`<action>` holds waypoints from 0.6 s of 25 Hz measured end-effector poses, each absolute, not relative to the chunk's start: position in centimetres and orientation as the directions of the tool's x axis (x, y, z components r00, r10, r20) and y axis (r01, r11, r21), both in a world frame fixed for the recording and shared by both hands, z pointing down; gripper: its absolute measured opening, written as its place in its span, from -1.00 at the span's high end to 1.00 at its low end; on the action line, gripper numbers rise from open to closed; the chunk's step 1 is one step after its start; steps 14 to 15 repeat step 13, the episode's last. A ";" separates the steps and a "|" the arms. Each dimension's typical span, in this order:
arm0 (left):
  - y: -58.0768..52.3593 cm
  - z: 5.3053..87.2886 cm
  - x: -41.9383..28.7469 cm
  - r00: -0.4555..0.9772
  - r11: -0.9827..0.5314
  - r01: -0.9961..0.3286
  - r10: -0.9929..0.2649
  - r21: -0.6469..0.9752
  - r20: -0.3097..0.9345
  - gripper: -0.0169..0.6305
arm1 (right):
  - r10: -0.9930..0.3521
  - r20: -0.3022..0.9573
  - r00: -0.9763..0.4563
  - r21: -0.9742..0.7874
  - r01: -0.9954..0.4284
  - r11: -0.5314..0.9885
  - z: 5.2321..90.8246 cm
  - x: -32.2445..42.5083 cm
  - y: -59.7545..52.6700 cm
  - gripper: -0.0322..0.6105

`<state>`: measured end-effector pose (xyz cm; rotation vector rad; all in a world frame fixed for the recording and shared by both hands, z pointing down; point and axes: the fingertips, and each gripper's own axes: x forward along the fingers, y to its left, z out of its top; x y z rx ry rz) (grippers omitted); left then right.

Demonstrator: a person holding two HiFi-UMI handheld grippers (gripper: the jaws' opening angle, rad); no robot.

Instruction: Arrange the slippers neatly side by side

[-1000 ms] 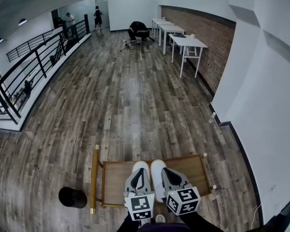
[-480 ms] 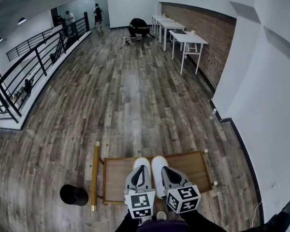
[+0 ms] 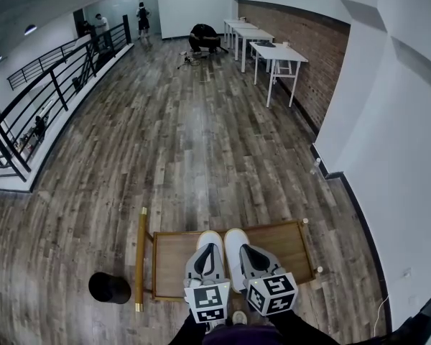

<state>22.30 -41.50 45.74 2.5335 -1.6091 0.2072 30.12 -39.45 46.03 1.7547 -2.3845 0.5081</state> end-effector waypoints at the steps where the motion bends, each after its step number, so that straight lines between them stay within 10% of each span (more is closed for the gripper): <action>1: -41.5 45.8 22.3 0.421 -0.422 -0.906 -0.888 0.038 0.186 0.94 | -0.900 0.305 -0.312 -0.189 -0.946 0.264 46.0 30.1 -39.4 0.90; 15: -40.9 46.1 22.1 0.424 -0.423 -0.905 -0.886 0.044 0.190 0.94 | -0.899 0.302 -0.317 -0.203 -0.943 0.264 46.2 29.7 -39.0 0.90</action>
